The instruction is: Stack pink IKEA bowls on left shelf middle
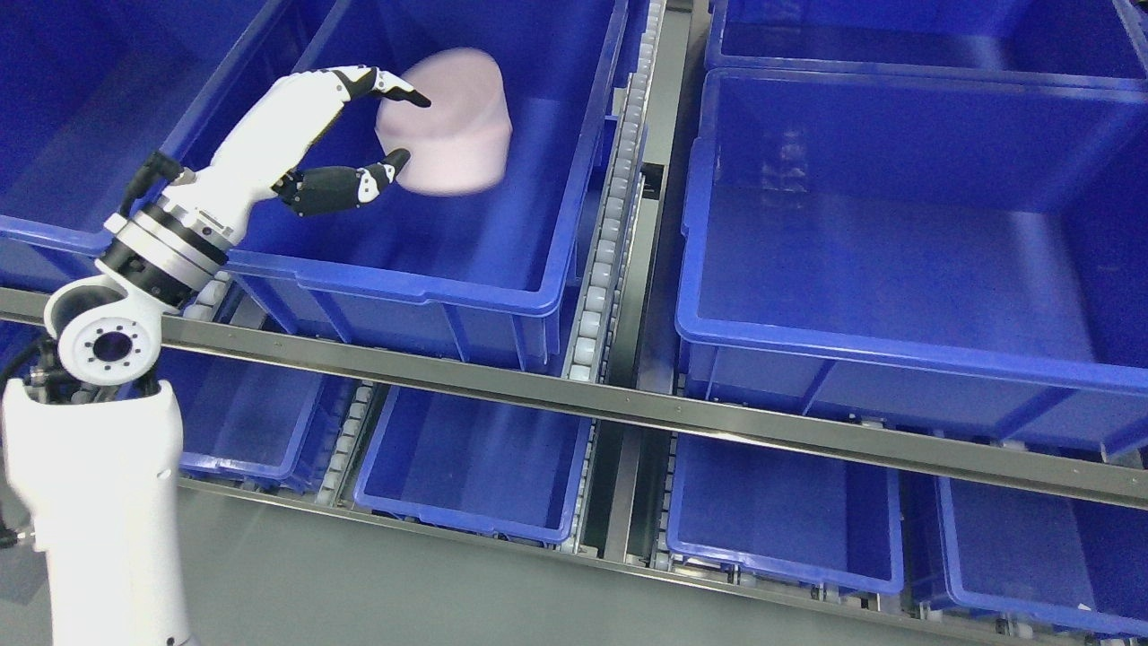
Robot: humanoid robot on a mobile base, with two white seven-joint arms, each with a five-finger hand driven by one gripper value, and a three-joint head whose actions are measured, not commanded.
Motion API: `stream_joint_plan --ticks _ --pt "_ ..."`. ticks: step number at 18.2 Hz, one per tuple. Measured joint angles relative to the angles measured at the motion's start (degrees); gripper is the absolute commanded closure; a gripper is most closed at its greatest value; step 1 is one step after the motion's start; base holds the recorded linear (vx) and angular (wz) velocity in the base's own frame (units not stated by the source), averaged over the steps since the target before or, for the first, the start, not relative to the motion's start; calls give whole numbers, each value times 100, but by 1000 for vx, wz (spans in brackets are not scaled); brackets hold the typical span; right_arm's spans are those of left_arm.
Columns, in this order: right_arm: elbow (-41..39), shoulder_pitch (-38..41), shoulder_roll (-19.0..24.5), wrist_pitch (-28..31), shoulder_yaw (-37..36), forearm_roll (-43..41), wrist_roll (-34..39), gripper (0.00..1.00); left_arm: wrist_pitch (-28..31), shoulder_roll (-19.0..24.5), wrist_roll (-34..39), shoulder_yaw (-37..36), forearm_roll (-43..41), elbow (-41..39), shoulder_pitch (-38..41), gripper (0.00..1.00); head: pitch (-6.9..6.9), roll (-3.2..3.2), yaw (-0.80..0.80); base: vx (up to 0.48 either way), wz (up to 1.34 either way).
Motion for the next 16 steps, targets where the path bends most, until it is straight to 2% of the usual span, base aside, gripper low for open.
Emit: stream_joint_plan --ticks 5,6,9,11,14,16 --pt "0 0 0 0 0 0 1 0 13 -170 573 33 -27 180 -78 5 0 0 0 0 0" --pt "0 0 0 0 0 0 1 0 6 -199 726 49 -24 204 -91 2 0 0 0 0 0" --pt "0 0 0 0 0 0 1 0 374 -334 1741 109 108 265 -185 2 0 0 0 0 0" --pt "0 0 0 0 0 0 1 0 970 -410 2661 87 592 299 -238 1 0 0 0 0 0" --pt "0 0 0 0 0 0 1 0 2193 -495 3790 -41 1898 340 -280 0 0 0 0 0 0" --pt "0 0 0 0 0 0 1 0 2696 -547 4360 -190 2651 353 -277 0 0 0 0 0 0"
